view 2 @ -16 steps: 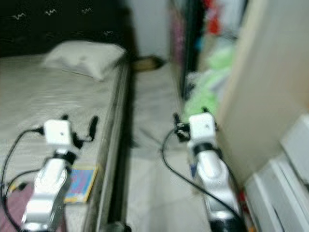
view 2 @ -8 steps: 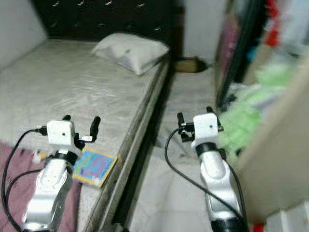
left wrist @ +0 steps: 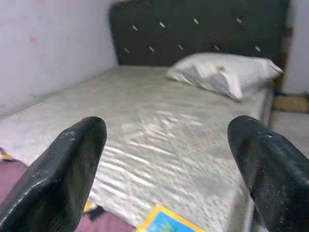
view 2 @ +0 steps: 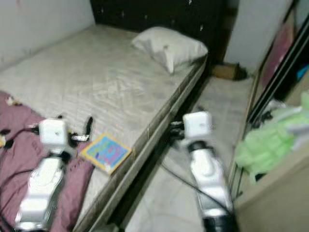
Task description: Clean up the room
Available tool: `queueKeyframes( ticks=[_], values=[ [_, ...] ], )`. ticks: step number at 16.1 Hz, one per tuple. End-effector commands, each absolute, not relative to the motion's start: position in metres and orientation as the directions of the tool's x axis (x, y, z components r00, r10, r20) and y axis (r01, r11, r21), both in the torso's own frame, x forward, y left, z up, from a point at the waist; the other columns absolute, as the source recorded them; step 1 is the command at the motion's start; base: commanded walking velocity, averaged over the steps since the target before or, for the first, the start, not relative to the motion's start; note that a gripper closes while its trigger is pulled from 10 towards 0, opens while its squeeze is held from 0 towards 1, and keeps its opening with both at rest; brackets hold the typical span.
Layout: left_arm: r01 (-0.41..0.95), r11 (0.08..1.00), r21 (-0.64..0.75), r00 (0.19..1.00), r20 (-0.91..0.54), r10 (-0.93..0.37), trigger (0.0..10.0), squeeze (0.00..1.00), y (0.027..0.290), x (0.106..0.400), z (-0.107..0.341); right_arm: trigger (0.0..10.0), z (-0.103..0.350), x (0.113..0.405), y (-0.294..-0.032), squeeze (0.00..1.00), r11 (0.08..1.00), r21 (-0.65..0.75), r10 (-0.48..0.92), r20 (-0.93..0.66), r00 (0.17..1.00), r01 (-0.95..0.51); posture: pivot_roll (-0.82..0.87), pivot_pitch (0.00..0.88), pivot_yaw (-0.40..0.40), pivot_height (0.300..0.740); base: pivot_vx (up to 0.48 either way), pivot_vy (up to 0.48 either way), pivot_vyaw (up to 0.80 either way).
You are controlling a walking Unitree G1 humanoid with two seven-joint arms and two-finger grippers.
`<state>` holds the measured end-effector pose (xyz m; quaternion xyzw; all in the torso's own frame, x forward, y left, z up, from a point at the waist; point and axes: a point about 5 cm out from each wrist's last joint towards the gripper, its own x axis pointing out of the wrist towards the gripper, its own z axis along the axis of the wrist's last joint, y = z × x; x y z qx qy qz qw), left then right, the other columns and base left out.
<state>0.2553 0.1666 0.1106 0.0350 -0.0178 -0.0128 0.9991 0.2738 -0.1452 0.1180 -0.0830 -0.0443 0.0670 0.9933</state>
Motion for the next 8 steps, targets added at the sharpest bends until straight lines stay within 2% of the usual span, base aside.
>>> queueKeyframes(
  ticks=[1, 8],
  values=[
    [0.040, 0.997, 0.069, 0.998, 0.048, -0.043, 10.0, 0.00, 0.1617, 0.2551, 0.1134, 10.0, 0.1180, 0.2737, -0.1524, 0.00, 0.978, -0.178, 0.119, 0.075, 0.990, -0.104, -0.08, 0.000, 0.026, 0.740, 0.000, 0.000, 0.80],
    [0.040, 0.997, 0.063, 0.998, 0.054, -0.044, 10.0, 0.00, 0.1604, 0.2553, 0.1136, 10.0, 0.1178, 0.2747, -0.1518, 0.00, 0.977, -0.183, 0.129, 0.075, 0.989, -0.114, -0.08, 0.000, 0.020, 0.740, 0.000, 0.000, 0.80]
  ],
)
